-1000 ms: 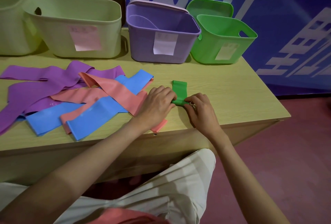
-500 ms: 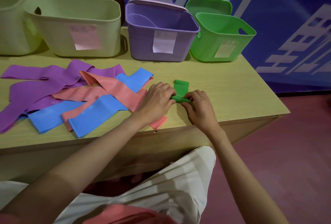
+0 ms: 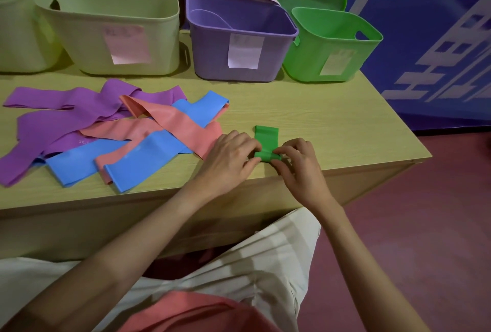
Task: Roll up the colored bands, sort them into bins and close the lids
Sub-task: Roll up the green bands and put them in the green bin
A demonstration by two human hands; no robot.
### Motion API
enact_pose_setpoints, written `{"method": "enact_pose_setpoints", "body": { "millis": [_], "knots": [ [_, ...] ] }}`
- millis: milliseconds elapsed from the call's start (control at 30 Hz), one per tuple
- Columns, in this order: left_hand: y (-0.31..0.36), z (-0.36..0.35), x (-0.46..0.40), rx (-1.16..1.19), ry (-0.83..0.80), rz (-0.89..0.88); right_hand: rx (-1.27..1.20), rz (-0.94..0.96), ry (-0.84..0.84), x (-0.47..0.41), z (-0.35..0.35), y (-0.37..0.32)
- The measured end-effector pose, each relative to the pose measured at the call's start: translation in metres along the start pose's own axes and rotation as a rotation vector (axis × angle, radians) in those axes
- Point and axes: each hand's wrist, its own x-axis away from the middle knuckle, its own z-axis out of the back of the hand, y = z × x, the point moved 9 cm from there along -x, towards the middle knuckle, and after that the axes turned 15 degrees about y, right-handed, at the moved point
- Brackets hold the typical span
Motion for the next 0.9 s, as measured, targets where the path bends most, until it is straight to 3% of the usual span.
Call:
{"method": "enact_pose_setpoints", "body": {
  "millis": [900],
  "knots": [
    [-0.006, -0.006, -0.026, -0.048, -0.037, 0.035, 0.047, 0.045, -0.026, -0.024, -0.006, 0.003]
  ]
}}
